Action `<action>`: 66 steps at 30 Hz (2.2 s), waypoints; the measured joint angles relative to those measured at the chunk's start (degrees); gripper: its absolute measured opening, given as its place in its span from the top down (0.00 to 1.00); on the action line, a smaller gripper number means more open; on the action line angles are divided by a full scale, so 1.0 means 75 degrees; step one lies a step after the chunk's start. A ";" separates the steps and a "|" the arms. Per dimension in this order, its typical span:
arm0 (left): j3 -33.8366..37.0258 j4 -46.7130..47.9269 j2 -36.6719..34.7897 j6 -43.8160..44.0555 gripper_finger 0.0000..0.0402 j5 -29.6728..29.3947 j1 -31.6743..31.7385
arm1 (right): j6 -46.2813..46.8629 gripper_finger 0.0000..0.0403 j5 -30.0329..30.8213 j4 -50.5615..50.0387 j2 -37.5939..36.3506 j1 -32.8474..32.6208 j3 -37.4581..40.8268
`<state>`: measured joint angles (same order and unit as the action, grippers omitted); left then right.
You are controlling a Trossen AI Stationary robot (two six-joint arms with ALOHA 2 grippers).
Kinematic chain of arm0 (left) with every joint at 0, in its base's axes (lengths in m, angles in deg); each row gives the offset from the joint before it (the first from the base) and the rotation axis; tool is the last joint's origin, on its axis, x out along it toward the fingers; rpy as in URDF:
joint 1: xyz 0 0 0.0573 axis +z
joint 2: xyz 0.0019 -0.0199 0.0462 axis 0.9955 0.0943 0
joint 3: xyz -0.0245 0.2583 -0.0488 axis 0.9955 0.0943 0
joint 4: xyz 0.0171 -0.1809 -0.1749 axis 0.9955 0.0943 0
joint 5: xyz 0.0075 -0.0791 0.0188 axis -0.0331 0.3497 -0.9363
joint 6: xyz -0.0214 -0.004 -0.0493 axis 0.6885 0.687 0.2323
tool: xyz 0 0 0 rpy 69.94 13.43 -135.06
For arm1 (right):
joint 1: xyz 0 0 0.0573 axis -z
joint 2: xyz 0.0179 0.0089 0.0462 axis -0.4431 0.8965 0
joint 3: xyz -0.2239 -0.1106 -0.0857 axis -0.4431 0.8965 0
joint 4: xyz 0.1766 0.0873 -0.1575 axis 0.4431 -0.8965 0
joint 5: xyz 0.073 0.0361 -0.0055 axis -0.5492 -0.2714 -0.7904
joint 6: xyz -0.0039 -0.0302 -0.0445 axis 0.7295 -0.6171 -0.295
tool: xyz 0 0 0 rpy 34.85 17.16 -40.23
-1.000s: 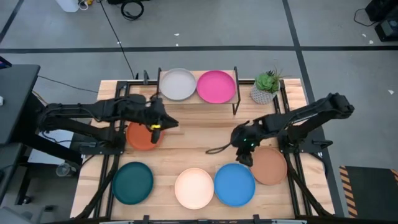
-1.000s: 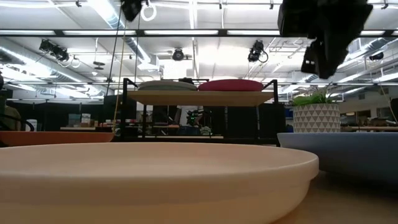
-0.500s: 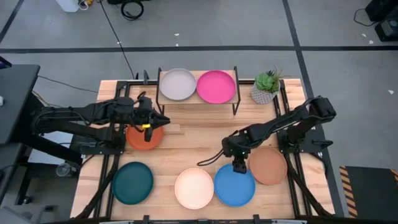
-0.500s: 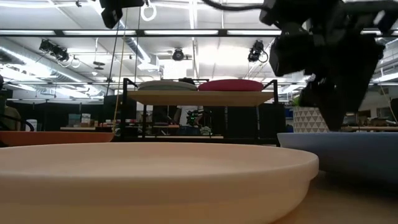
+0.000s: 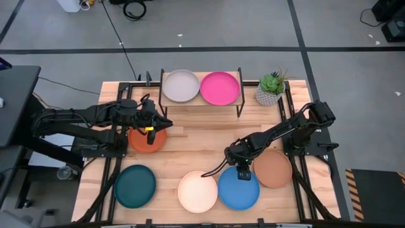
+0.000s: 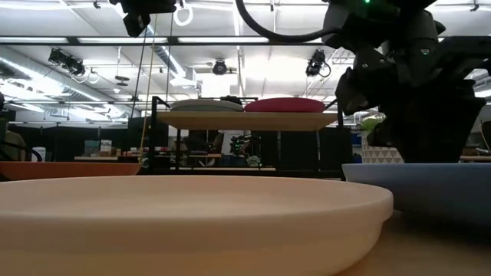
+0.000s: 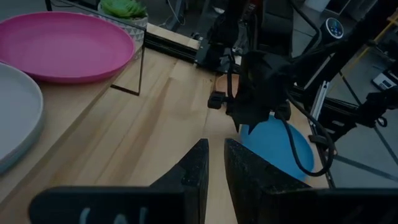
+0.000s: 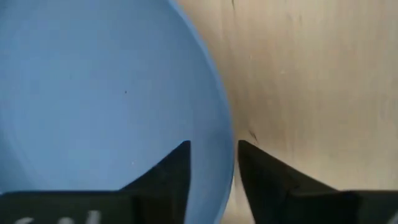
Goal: Place and stack plates onto a shelf
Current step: Stack the blue plate on top of the pink plate on the shelf
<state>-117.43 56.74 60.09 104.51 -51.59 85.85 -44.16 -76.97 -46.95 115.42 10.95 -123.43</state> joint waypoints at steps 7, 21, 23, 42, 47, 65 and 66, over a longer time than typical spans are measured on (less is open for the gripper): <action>0.0000 0.0058 0.0000 -0.0166 0.86 0.0000 0.0000 | 0.0096 0.95 -0.0083 0.0009 -0.0011 0.0106 0.0000; 0.0000 0.0050 0.0000 -0.0184 0.86 -0.0032 0.0003 | -0.0299 0.97 -0.0064 -0.1288 -0.1318 0.1405 -0.0492; 0.0000 0.0050 0.0000 -0.0192 0.86 -0.0127 0.0003 | -0.0361 0.95 -0.0031 -0.1555 -0.1521 0.1745 -0.0820; -0.0003 -0.0230 0.0000 0.0148 0.86 -0.0341 0.0003 | -0.0330 0.95 0.0896 -0.3378 -0.1762 0.6516 -0.4869; -0.0003 -0.0233 0.0000 0.0210 0.86 -0.0342 0.0003 | -0.0338 0.95 0.0331 -0.3387 -0.1525 0.7641 -0.4896; -0.0003 -0.0251 0.0003 0.0568 0.86 -0.0595 0.0003 | -0.0888 0.85 -0.0043 -0.3278 -0.0371 0.8568 -0.4896; -0.0004 -0.0250 0.0003 0.0564 0.86 -0.0595 0.0003 | -0.0891 0.83 -0.0043 -0.3254 -0.0374 0.8572 -0.4896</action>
<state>-117.46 54.87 60.12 108.74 -56.05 85.87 -50.84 -77.29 -71.36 112.61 75.24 -160.15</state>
